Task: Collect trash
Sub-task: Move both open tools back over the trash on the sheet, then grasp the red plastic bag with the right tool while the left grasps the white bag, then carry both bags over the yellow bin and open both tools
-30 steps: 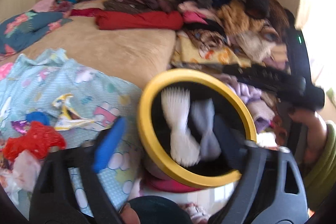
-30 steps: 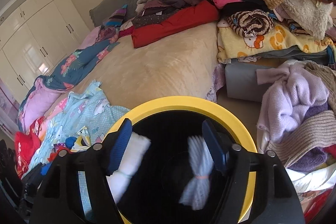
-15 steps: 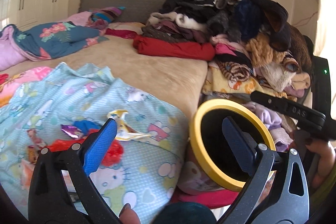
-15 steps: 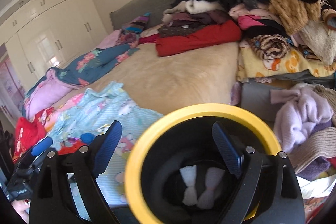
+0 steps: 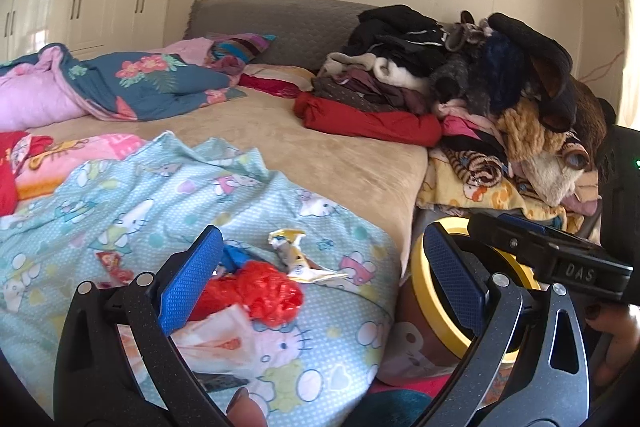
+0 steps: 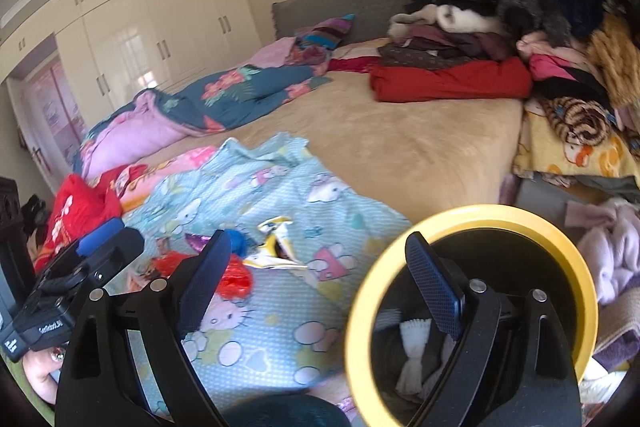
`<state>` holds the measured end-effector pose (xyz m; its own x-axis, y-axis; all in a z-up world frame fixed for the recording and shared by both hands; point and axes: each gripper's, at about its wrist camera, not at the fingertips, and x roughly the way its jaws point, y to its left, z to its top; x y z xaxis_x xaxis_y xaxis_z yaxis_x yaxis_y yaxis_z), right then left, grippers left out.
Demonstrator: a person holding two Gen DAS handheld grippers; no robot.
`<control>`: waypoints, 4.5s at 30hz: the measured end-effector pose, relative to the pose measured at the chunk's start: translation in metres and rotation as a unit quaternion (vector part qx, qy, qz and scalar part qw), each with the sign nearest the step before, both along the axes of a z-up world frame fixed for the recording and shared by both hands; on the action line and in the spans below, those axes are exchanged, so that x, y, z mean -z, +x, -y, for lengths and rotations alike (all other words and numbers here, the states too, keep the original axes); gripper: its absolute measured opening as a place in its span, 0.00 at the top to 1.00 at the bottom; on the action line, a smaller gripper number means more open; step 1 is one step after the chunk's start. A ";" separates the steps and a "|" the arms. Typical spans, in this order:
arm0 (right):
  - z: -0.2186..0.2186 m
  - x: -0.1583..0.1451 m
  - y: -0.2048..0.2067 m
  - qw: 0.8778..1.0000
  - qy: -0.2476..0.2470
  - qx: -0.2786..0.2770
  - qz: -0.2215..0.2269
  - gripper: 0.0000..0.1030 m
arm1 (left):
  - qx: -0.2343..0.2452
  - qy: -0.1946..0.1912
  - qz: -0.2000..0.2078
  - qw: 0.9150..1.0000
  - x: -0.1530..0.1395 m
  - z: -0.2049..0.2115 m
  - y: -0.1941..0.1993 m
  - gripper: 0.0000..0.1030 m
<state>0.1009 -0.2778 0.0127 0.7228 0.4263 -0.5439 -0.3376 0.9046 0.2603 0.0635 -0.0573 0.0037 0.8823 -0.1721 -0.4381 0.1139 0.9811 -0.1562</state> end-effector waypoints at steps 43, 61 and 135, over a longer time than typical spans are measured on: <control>-0.164 0.061 0.055 0.973 -0.143 -0.171 -0.058 0.24 | -0.127 -0.039 -0.102 0.986 0.069 -0.161 -0.016 0.10; -0.202 0.092 0.060 0.948 -0.185 -0.240 -0.094 0.76 | -0.091 -0.104 -0.184 0.973 0.108 -0.164 -0.014 0.44; 0.045 -0.035 0.017 0.999 0.016 0.025 0.033 0.84 | 0.095 -0.056 -0.016 0.994 -0.034 0.003 0.004 0.88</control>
